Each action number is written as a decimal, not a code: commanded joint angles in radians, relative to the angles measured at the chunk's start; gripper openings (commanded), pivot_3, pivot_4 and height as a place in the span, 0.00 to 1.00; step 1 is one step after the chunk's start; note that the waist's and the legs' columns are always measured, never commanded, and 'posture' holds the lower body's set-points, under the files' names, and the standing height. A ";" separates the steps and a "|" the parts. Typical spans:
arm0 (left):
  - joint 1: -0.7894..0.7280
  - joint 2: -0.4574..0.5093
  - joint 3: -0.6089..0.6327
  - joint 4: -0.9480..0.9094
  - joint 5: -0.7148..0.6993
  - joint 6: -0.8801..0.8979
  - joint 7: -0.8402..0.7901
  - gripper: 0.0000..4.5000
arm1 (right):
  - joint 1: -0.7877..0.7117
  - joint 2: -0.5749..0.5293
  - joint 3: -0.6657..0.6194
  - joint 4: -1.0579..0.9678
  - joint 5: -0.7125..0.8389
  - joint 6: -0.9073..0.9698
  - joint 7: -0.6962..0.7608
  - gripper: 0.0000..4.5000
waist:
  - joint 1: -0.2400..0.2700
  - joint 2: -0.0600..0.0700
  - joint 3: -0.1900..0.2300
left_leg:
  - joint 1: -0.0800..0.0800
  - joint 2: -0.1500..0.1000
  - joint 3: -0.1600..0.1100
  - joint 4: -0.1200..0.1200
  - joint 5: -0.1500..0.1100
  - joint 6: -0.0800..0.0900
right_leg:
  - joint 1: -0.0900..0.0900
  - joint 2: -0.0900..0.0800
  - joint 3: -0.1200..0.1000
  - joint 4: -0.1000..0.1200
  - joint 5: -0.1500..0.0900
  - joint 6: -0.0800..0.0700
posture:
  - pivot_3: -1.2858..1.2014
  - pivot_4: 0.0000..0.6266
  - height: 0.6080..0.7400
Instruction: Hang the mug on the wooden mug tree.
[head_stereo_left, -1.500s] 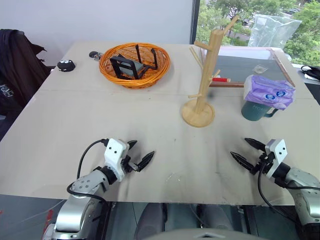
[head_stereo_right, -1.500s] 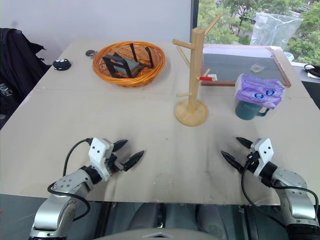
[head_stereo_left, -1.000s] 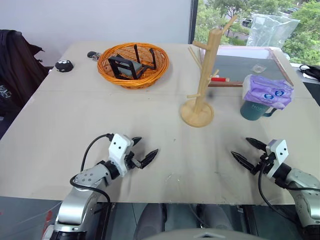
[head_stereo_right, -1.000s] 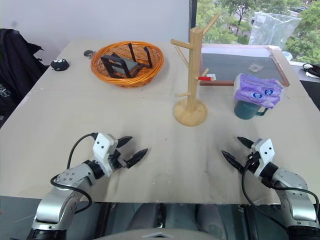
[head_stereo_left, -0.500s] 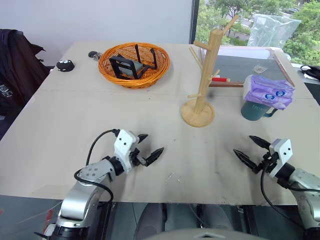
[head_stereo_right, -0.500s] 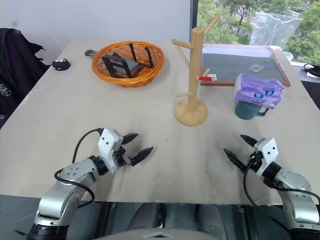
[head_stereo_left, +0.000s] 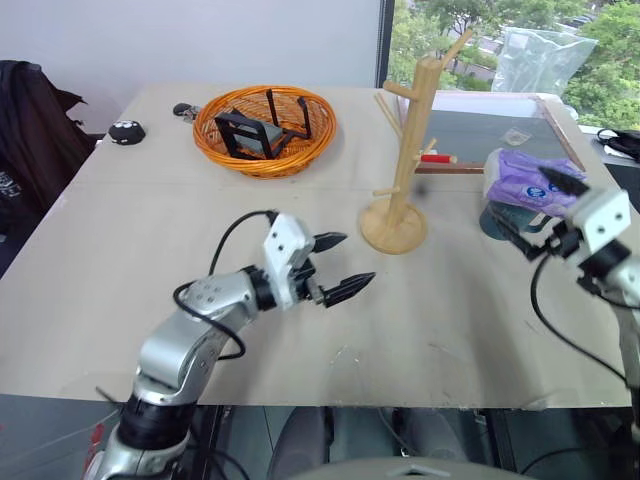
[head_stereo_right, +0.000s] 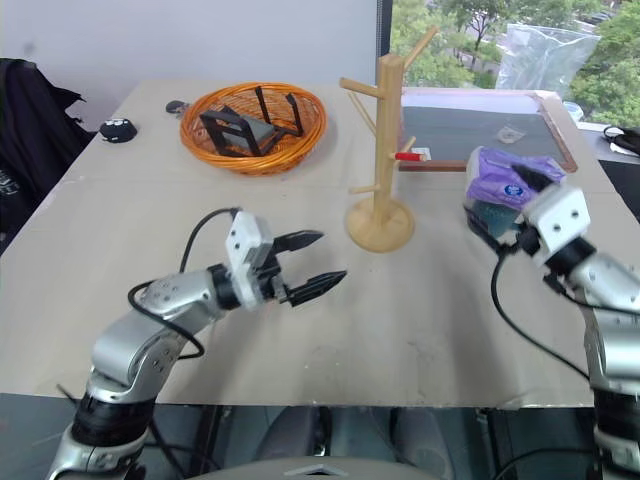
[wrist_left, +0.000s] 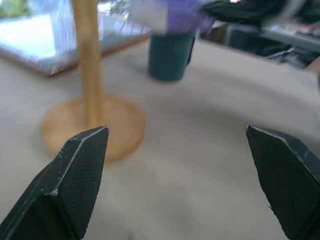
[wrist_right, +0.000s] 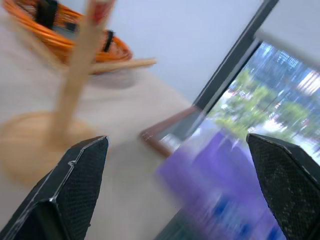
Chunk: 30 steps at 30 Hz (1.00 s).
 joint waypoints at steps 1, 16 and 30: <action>-0.040 0.002 -0.006 -0.047 -0.030 0.029 0.010 1.00 | -0.067 -0.058 0.076 0.178 -0.153 -0.133 0.000 0.99 | 0.003 0.000 0.000 | -0.001 0.000 0.000 0.000 0.000 -0.001 | -0.001 0.000 -0.001 0.000 0.000 0.000 | 0.52 0.24 0.98; -0.055 0.011 0.006 -0.098 -0.053 0.067 0.054 1.00 | -0.199 -0.073 0.162 0.432 -0.279 -0.298 -0.053 0.70 | -0.001 0.000 0.002 | -0.003 0.000 0.000 0.000 0.003 -0.005 | -0.003 -0.001 0.001 0.000 0.000 0.000 | 0.52 0.24 0.98; -0.072 -0.010 0.002 -0.111 -0.072 0.063 0.061 1.00 | -0.160 -0.107 0.093 0.340 -0.294 -0.359 -0.134 0.01 | -0.001 0.001 0.002 | -0.003 0.000 0.000 0.000 0.003 -0.005 | -0.003 -0.001 0.001 0.000 0.000 0.000 | 0.52 0.24 0.98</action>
